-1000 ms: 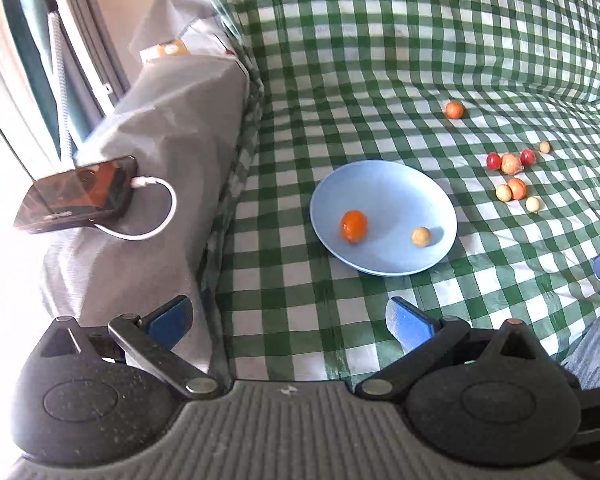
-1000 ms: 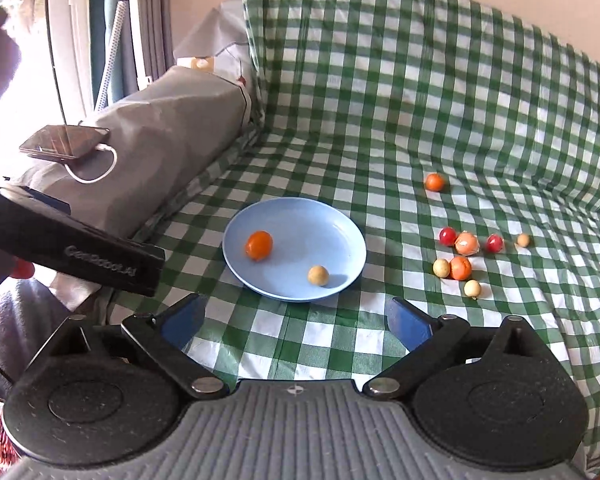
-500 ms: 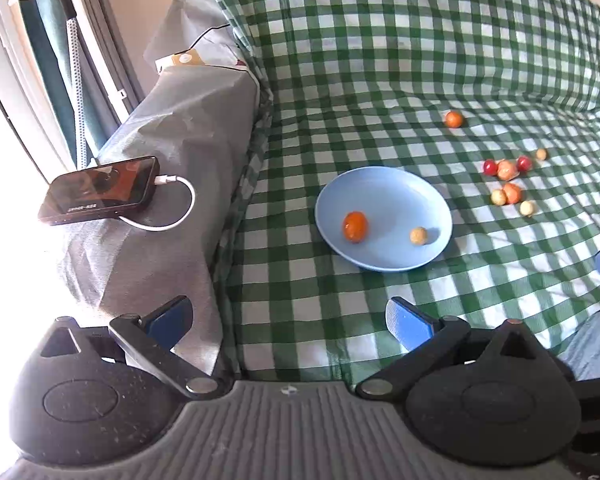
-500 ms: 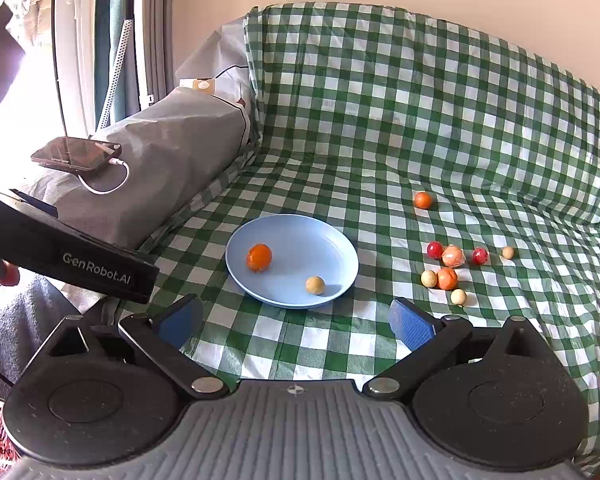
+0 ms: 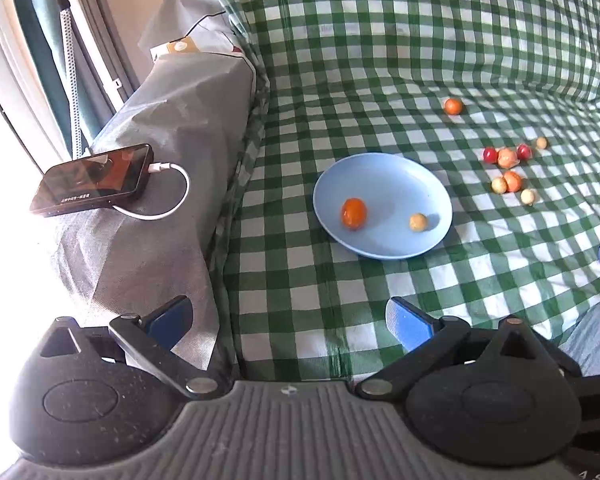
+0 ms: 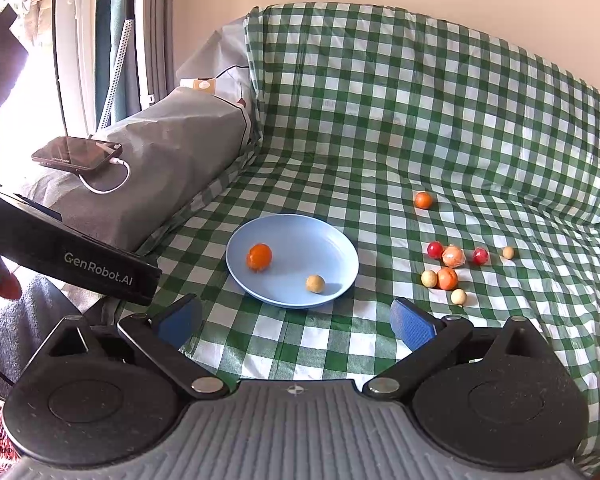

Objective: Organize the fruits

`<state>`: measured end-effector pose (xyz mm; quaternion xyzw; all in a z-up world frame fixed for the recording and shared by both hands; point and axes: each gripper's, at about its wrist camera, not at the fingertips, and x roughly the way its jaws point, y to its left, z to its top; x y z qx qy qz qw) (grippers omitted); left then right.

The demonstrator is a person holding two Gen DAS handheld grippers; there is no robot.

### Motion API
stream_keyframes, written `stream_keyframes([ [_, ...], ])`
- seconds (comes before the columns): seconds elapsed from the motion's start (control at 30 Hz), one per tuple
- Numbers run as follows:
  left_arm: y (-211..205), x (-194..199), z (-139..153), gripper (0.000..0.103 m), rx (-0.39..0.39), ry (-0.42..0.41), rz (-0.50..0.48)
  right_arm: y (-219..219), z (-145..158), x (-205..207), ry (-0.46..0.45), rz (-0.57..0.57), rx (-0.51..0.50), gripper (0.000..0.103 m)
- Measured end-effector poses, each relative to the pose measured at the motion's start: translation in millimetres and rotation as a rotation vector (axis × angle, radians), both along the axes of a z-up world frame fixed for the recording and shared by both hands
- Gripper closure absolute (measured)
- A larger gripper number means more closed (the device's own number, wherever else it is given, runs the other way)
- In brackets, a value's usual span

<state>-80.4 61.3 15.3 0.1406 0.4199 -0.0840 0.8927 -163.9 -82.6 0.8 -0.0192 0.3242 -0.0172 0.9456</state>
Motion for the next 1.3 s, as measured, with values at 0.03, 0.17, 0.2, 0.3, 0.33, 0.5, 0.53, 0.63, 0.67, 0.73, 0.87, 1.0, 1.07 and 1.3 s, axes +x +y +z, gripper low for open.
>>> stream_keyframes([
  [0.03,0,0,-1,0.000,0.001,0.003,-0.005,-1,0,0,0.002,0.000,0.002,0.003],
  [0.17,-2,1,-2,0.000,0.014,-0.003,0.001,1,-2,2,0.009,-0.001,0.007,0.003],
  [0.2,-3,1,-2,0.000,0.022,-0.005,0.004,2,-3,3,0.011,-0.001,0.009,0.003],
  [0.3,-3,4,-3,0.000,0.027,0.003,0.006,2,-4,6,0.017,-0.001,0.015,0.003],
  [0.33,-3,6,-3,0.000,0.025,0.009,0.006,1,-5,6,0.019,0.000,0.018,0.003],
  [0.5,-7,10,-5,0.000,0.013,0.035,-0.013,-1,-8,11,0.029,0.006,0.026,0.003],
  [0.53,-8,11,-5,0.000,0.016,0.036,-0.014,-2,-8,12,0.031,0.007,0.028,0.003],
  [0.63,-13,13,-8,0.000,0.025,0.043,-0.019,-5,-10,15,0.035,0.007,0.036,0.003],
  [0.67,-14,14,-8,0.000,0.028,0.046,-0.020,-6,-11,16,0.038,0.006,0.039,0.003],
  [0.73,-17,16,-10,0.000,0.036,0.050,-0.017,-9,-13,18,0.045,0.000,0.050,0.003],
  [0.87,-23,23,-13,0.000,0.055,0.062,-0.007,-16,-17,22,0.053,-0.017,0.074,0.003],
  [1.0,-31,30,-14,0.000,0.052,0.079,-0.020,-25,-22,27,0.059,-0.040,0.098,0.003],
  [1.07,-38,35,-13,0.000,0.051,0.085,-0.029,-31,-24,29,0.059,-0.055,0.108,0.003],
  [1.3,-81,59,-16,0.000,0.047,0.091,-0.091,-70,-33,34,0.034,-0.193,0.123,0.003],
])
